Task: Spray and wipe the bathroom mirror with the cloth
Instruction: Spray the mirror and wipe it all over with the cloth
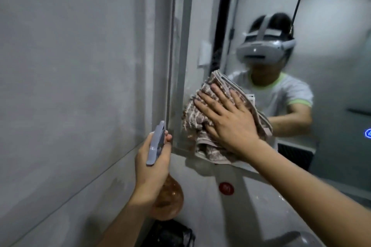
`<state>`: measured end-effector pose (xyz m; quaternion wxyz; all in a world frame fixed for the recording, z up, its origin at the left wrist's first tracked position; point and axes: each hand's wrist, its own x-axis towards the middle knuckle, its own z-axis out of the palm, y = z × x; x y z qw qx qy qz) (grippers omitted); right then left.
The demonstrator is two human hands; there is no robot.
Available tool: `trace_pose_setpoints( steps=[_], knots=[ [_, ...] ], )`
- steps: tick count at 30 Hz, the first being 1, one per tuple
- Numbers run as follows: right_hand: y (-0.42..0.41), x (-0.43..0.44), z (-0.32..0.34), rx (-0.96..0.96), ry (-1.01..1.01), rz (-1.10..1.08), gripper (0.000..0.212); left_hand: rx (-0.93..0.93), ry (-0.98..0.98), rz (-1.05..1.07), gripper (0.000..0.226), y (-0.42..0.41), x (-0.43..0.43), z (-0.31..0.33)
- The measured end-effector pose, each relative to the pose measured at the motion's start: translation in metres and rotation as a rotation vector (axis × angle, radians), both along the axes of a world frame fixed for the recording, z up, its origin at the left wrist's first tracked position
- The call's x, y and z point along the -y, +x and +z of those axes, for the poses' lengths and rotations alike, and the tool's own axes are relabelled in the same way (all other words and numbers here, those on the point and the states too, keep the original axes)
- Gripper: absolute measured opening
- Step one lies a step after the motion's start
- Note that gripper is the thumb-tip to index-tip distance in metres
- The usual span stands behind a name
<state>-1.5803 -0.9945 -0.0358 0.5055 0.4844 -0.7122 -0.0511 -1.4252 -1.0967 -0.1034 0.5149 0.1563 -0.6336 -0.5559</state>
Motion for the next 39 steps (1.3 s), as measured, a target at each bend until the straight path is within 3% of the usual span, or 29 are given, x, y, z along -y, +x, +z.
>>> trace_pose_setpoints(
  steps=[6,14,17,23,30,34,39],
  knots=[
    [-0.003,0.004,0.022,-0.072,0.053,-0.035,0.060,-0.010,-0.109,0.025,0.018,-0.005,-0.003,0.029],
    [-0.019,-0.077,0.117,-0.091,-0.166,-0.164,0.058,-0.081,-0.189,-0.085,0.022,-0.018,-0.047,0.091],
    [-0.027,-0.118,0.138,-0.032,-0.224,-0.223,0.059,-0.102,-0.185,-0.129,0.013,-0.025,-0.076,0.115],
    [-0.044,-0.213,0.136,0.034,-0.356,-0.298,0.061,-0.086,-0.200,-0.181,0.005,-0.042,-0.139,0.137],
    [-0.059,-0.313,0.113,0.233,-0.496,-0.448,0.067,-0.153,-0.044,-0.317,0.022,-0.071,-0.201,0.150],
    [-0.055,-0.306,0.117,0.286,-0.530,-0.460,0.073,-0.192,0.061,-0.396,0.025,-0.089,-0.217,0.165],
    [-0.047,-0.257,0.141,0.283,-0.472,-0.385,0.078,-0.125,0.048,-0.367,0.020,-0.092,-0.196,0.174]
  ],
)
